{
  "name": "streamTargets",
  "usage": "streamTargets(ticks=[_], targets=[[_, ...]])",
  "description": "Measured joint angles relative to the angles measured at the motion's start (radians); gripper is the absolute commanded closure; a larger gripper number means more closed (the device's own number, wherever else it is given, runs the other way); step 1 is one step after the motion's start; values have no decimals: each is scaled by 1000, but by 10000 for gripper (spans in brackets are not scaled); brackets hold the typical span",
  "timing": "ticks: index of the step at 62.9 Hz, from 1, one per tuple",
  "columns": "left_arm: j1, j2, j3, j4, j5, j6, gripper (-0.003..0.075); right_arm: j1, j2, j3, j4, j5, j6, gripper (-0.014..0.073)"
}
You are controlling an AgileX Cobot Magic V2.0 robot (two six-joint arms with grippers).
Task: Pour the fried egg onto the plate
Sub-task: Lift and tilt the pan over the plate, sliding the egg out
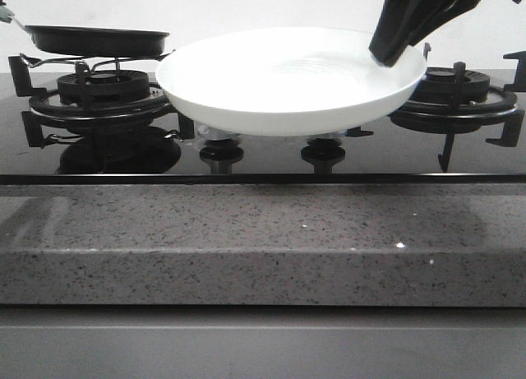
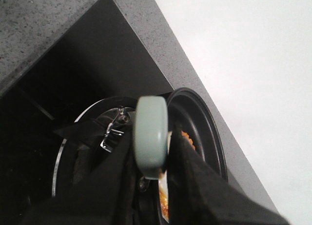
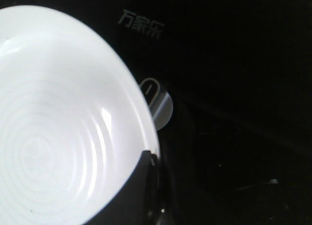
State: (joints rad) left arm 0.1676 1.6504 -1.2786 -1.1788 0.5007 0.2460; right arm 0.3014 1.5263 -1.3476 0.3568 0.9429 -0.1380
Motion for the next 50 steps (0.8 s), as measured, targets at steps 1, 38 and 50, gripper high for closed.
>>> streamTargets(ticks=[1,38,50], targets=[[0,-3,-2,0,0,6,741,0,0,0,0,0,0,662],[-171,-314,-30,141,74,213,741,0,0,0,0,-2,0,662],[-292,-368,-30,195,84,225,741,0,0,0,0,-2,0,662]])
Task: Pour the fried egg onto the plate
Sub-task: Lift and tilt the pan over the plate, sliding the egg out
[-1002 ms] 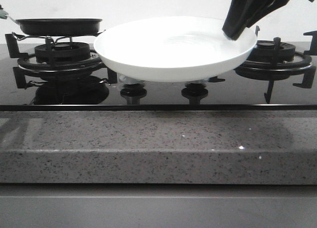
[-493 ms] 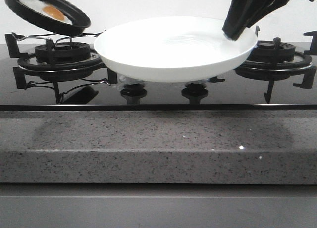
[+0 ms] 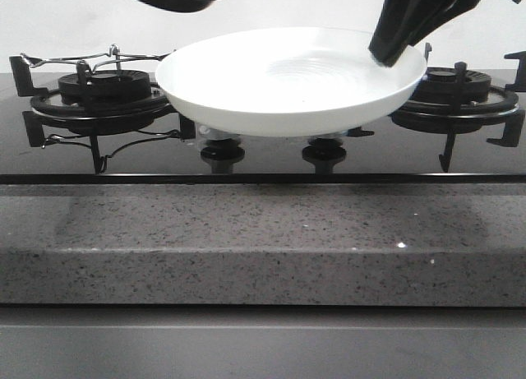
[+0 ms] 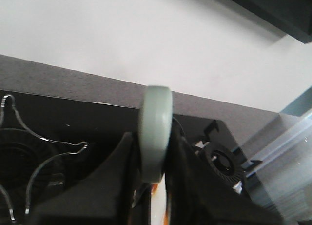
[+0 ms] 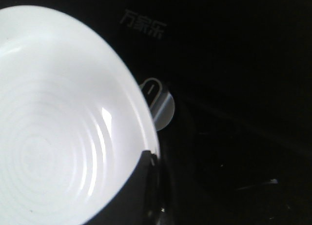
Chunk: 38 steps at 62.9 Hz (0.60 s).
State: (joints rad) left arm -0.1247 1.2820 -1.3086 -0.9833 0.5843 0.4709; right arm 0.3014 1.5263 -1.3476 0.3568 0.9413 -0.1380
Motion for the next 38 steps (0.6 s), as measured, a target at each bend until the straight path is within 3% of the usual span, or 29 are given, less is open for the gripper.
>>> streamTargets(ticks=[11,38], targets=[[-126,-20,0,54,2,0,741,0,0,0,0,0,0,662],[-540,-88,0,643,-177,3,741,0,0,0,0,0,-2,662]])
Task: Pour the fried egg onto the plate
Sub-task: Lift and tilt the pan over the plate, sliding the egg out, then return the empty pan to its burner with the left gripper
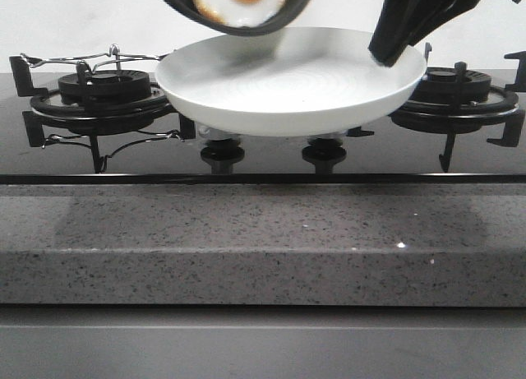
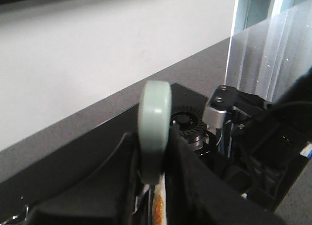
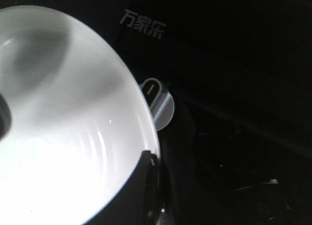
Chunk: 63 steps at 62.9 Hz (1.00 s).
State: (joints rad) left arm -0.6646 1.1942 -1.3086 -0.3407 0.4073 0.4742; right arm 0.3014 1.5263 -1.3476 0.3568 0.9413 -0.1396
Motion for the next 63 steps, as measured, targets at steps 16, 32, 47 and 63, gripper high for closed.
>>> streamTargets(ticks=[16,32,47,63], targets=[[-132,0,0,318,-28,-2,741,0,0,0,0,0,0,662],[-179,0,0,369,-64,-6,741,0,0,4,-7,5,-3,662],[-90,-1,0,368,-63,-95,741,0,-1,6,-3,5,-3,662],[261,-3,0,80,-100,-328,740,0,-1,6,-3,5,-3,662]])
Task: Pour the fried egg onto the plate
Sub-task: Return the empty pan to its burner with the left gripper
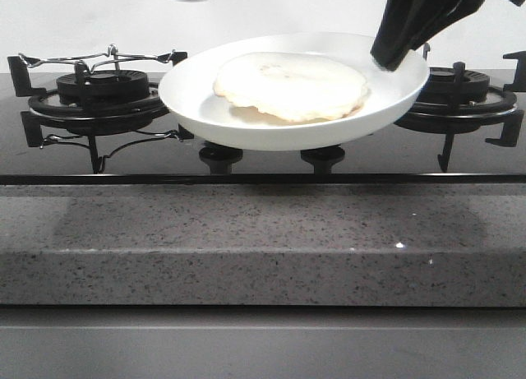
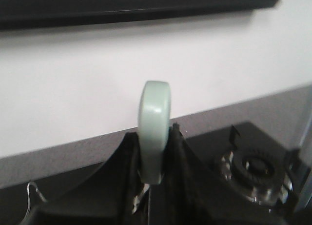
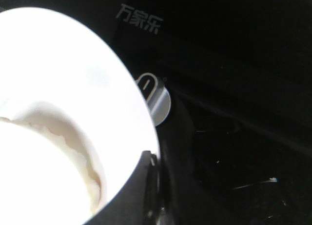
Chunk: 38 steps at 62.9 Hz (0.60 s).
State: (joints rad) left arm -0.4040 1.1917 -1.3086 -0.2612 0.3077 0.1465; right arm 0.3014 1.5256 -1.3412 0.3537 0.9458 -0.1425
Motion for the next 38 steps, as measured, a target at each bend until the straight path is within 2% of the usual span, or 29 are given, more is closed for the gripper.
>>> streamTargets(ticks=[10,18,27,38], targets=[[265,42,-2,-371,51,12,740,0,0,0,0,0,0,662],[441,117,-2,-685,174,166,740,0,0,0,0,0,0,662],[575,230,-2,-1031,338,354,740,0,0,0,0,0,0,662],[659,378,-2,-1229,385,419,740,0,0,0,0,0,0,662]])
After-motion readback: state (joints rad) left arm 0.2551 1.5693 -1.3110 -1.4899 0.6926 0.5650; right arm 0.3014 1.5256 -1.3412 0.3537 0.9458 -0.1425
